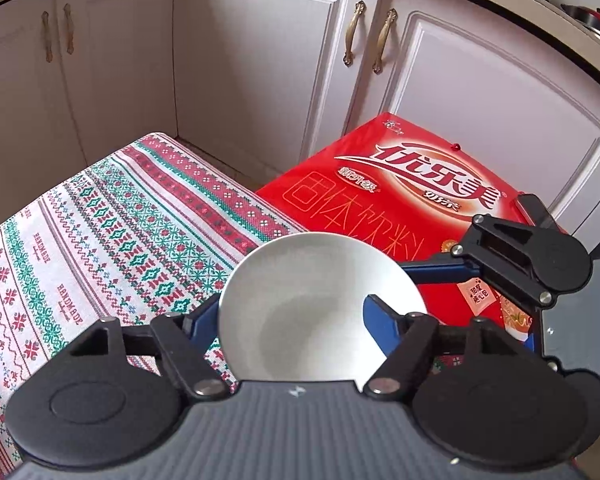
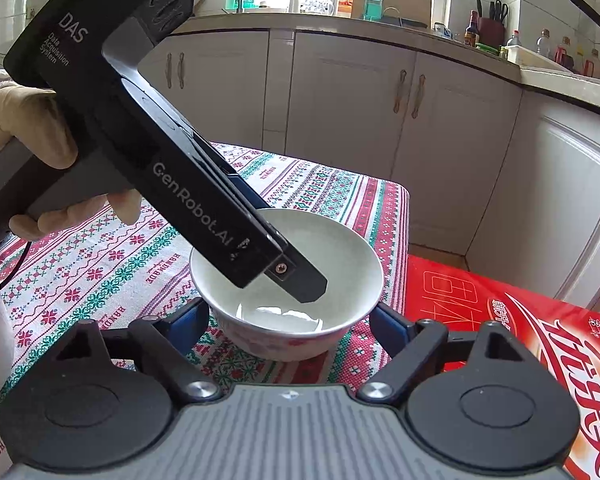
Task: Organize plates and bowls
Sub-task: 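Carry the held bowl over the placed white bowl with the left tool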
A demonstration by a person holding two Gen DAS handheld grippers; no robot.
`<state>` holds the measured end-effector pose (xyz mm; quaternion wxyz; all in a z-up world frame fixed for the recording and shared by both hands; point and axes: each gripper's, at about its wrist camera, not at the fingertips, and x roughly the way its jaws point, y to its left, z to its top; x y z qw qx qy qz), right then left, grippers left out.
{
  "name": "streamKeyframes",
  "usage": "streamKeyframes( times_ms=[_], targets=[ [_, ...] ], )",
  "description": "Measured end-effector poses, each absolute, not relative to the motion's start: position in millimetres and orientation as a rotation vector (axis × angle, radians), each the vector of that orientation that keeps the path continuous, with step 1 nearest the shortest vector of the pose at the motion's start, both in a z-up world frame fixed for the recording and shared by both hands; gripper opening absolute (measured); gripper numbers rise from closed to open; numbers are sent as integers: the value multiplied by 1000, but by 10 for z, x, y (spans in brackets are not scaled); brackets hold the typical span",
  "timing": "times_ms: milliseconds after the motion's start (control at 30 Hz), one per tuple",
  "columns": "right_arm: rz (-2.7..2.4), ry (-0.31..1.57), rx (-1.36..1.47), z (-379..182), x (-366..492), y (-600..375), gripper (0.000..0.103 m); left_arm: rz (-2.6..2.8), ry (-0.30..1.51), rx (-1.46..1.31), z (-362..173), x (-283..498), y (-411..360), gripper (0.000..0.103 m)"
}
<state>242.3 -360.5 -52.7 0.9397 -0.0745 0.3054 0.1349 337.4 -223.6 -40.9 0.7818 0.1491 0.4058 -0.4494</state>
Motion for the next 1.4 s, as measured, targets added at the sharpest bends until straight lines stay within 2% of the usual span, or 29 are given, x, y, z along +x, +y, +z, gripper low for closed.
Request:
streamKeyframes(
  times_ms=[433,1400],
  targets=[
    [291,648,-121,-421,2333,-3578,90,-980,887,299,-314,3241,-2135,74],
    [365,605,-172,284,1272,-2943,90,-964,765,230,377,2088,-1257,74]
  ],
)
